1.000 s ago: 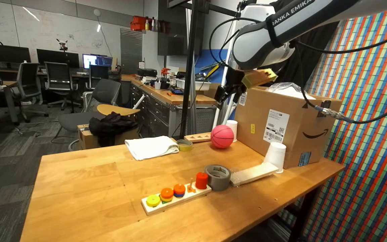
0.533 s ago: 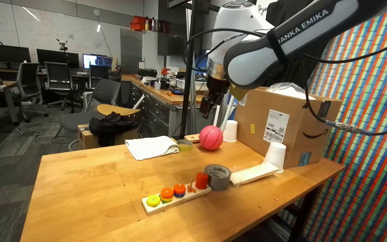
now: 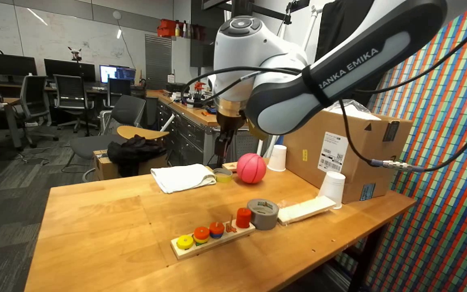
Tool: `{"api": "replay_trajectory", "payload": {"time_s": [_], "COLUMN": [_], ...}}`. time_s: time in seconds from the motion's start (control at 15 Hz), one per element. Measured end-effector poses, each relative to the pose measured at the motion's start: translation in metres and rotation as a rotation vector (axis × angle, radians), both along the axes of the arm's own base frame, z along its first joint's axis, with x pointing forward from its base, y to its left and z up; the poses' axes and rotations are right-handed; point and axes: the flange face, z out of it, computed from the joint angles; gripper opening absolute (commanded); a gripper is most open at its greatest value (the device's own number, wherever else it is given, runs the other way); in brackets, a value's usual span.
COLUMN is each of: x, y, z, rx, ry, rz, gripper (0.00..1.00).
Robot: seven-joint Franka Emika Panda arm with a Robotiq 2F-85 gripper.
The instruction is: Move the basketball to the right
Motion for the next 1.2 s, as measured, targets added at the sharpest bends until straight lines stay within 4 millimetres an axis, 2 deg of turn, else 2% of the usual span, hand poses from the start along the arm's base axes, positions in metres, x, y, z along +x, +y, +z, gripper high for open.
{"api": "replay_trajectory", "payload": {"time_s": [0.27, 0.53, 0.73, 1.2], "x": [0.024, 0.058, 0.083, 0.128], "y": [0.019, 0.019, 0.002, -0.058], "z": [-0.021, -0.031, -0.041, -0.078], "rx": [-0.035, -0.065, -0.084, -0.138], "ry": [0.007, -0.001, 0.006, 0.036], "rz": [0.045, 0.042, 0.004, -0.111], "gripper": [1.00, 1.00, 1.00, 1.00]}}
